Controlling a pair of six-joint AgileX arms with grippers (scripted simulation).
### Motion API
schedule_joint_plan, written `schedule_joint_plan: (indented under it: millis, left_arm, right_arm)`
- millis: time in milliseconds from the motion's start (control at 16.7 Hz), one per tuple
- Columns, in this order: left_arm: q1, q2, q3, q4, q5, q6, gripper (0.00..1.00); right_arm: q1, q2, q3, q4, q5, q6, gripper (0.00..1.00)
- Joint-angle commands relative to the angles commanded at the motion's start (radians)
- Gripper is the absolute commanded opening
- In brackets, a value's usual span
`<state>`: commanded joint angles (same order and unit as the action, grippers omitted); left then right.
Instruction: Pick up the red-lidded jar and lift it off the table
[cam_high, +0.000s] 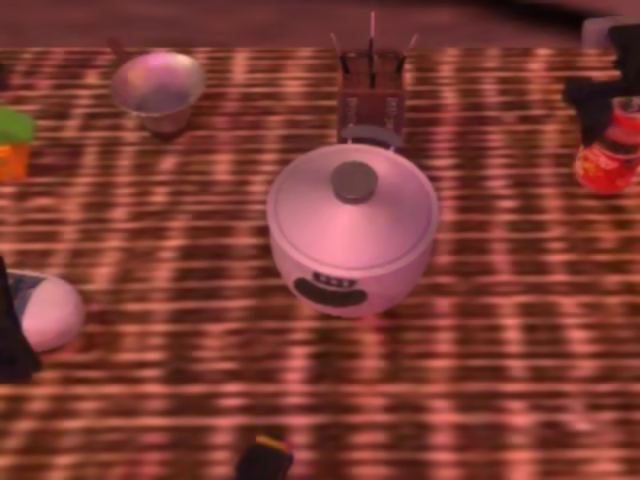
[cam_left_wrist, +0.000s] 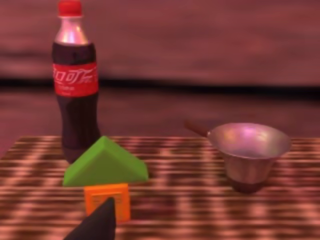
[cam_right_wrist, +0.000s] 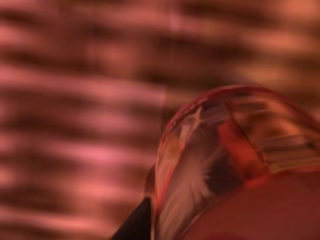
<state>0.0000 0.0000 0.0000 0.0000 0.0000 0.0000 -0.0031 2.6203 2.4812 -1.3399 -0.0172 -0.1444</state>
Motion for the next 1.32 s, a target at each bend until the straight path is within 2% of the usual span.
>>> schedule_joint_plan:
  millis: [600, 1020, 1140, 1320]
  left_arm:
    - [0.000, 0.000, 0.000, 0.000, 0.000, 0.000, 1.00]
    - [0.000, 0.000, 0.000, 0.000, 0.000, 0.000, 1.00]
    - [0.000, 0.000, 0.000, 0.000, 0.000, 0.000, 1.00]
    - [0.000, 0.000, 0.000, 0.000, 0.000, 0.000, 1.00]
  right_arm:
    - [0.012, -0.489, -0.508, 0.020, -0.006, 0.002, 0.00]
    - [0.009, -0.517, -0.538, 0.019, -0.007, 0.006, 0.00]
    - [0.037, -0.513, -0.553, 0.036, 0.000, 0.042, 0.00]
    - [0.118, -0.511, -0.601, 0.092, 0.018, 0.174, 0.00]
